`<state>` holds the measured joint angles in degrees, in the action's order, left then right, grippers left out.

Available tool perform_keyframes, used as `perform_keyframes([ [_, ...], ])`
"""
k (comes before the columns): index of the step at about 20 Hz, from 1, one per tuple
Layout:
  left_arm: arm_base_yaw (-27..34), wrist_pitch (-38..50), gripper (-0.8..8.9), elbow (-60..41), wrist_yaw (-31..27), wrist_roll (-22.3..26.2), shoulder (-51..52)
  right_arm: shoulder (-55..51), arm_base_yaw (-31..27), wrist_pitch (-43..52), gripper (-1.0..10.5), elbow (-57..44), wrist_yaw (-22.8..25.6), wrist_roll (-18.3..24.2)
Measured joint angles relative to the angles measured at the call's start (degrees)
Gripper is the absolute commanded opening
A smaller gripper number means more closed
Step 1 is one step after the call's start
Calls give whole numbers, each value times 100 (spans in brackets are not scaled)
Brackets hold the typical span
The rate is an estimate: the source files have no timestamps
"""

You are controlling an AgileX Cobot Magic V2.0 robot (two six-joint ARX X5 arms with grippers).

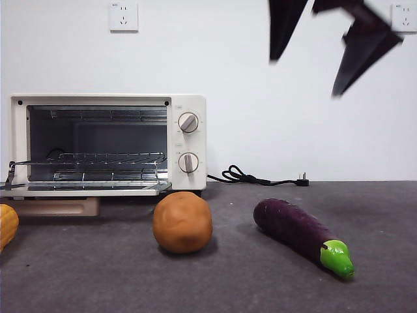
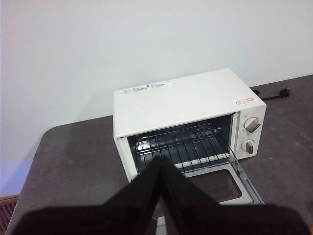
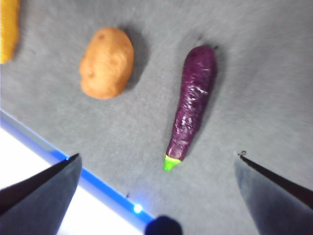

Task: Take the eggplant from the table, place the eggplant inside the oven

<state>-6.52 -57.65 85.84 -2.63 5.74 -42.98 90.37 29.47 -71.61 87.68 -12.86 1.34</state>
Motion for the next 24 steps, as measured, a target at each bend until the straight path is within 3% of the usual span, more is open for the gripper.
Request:
perform_keyframes([
  [12, 0, -2, -5, 0, 4, -2, -7, 236, 234, 2380, 558, -2780, 52, -566],
  [16, -2, -22, -5, 0, 4, -2, -11, 236, 234, 2813, 373, -3073, 286, -828],
  [19, -2, -24, -5, 0, 4, 0, -13, 236, 234, 3104, 329, -3228, 328, -975],
  [21, -2, -24, -5, 0, 4, 0, -13, 236, 234, 3272, 104, -3392, 345, -1054],
  [22, -2, -22, -5, 0, 4, 0, -13, 236, 234, 3327, 57, -3469, 376, -1060],
  [24, -2, -26, -5, 0, 4, 0, -13, 234, 223, 3442, 54, -3519, 428, -1084],
])
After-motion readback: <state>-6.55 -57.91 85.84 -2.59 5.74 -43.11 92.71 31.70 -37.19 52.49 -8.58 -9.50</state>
